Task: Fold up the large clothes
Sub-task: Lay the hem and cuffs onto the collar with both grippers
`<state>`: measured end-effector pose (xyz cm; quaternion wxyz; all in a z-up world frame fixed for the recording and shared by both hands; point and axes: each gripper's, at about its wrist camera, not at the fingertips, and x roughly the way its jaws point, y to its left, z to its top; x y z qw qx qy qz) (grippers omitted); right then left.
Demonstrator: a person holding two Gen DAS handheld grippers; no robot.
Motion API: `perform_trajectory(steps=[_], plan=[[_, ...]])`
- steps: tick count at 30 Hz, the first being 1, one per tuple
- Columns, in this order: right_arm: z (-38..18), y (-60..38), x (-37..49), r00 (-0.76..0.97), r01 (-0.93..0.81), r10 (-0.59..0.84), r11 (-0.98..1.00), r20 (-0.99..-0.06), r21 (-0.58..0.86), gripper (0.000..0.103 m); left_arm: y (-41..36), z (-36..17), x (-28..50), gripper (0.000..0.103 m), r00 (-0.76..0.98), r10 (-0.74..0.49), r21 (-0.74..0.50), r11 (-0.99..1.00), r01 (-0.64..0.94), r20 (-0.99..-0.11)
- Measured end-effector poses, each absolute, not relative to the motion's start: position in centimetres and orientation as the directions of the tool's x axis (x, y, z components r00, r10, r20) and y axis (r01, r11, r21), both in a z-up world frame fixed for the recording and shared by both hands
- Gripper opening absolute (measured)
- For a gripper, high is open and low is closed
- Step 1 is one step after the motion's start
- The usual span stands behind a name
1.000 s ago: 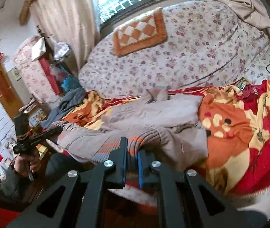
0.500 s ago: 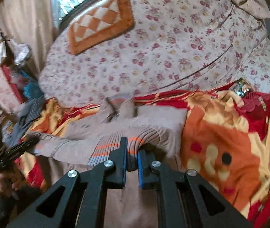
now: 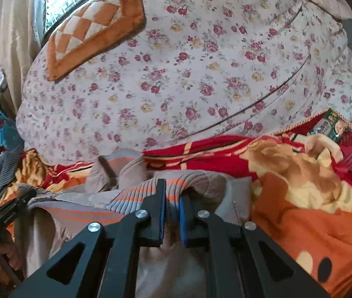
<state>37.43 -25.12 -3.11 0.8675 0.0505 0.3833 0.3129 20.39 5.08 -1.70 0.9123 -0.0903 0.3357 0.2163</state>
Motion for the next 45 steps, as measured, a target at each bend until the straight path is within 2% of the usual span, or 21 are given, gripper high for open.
perform_trajectory(steps=[3, 6, 7, 10, 11, 19, 30, 34, 45], plan=[[-3.6, -24.0, 37.8, 0.565, -0.527, 0.570, 0.805, -0.596, 0.271, 0.009, 4.9, -1.6, 21.2, 0.005, 0.695, 0.381, 0.030, 0.887, -0.460, -0.609], [-4.7, -23.2, 38.2, 0.573, -0.530, 0.562, 0.809, -0.596, 0.255, 0.009, 4.5, -3.1, 21.7, 0.005, 0.682, 0.444, 0.117, 0.875, -0.470, -0.581], [-5.3, -23.1, 38.3, 0.566, -0.530, 0.558, 0.810, -0.606, 0.250, 0.009, 4.5, -4.1, 22.0, 0.005, 0.664, 0.460, 0.148, 0.870, -0.471, -0.590], [-7.8, -22.0, 38.8, 0.525, -0.538, 0.516, 0.818, -0.677, 0.205, 0.009, 5.0, -8.1, 23.5, 0.008, 0.556, 0.438, 0.171, 0.868, -0.466, -0.706], [-8.4, -21.8, 38.9, 0.508, -0.539, 0.508, 0.818, -0.696, 0.203, 0.009, 5.0, -8.5, 23.7, 0.009, 0.541, 0.438, 0.177, 0.866, -0.467, -0.718], [-10.3, -22.3, 40.6, 0.409, -0.523, 0.537, 0.800, -0.738, 0.293, 0.010, 6.6, -9.3, 24.0, 0.011, 0.525, 0.387, 0.108, 0.869, -0.483, -0.758], [-11.6, -21.5, 42.1, 0.337, -0.509, 0.521, 0.802, -0.784, 0.313, 0.010, 9.2, -10.8, 25.2, 0.012, 0.498, 0.312, 0.016, 0.859, -0.511, -0.809], [-11.6, -21.5, 42.1, 0.329, -0.511, 0.528, 0.797, -0.783, 0.322, 0.010, 8.7, -10.7, 25.4, 0.012, 0.491, 0.342, 0.055, 0.859, -0.509, -0.801], [-11.4, -21.5, 42.0, 0.329, -0.526, 0.540, 0.786, -0.774, 0.325, 0.015, 8.6, -10.6, 25.2, 0.012, 0.505, 0.329, 0.035, 0.862, -0.506, -0.798]])
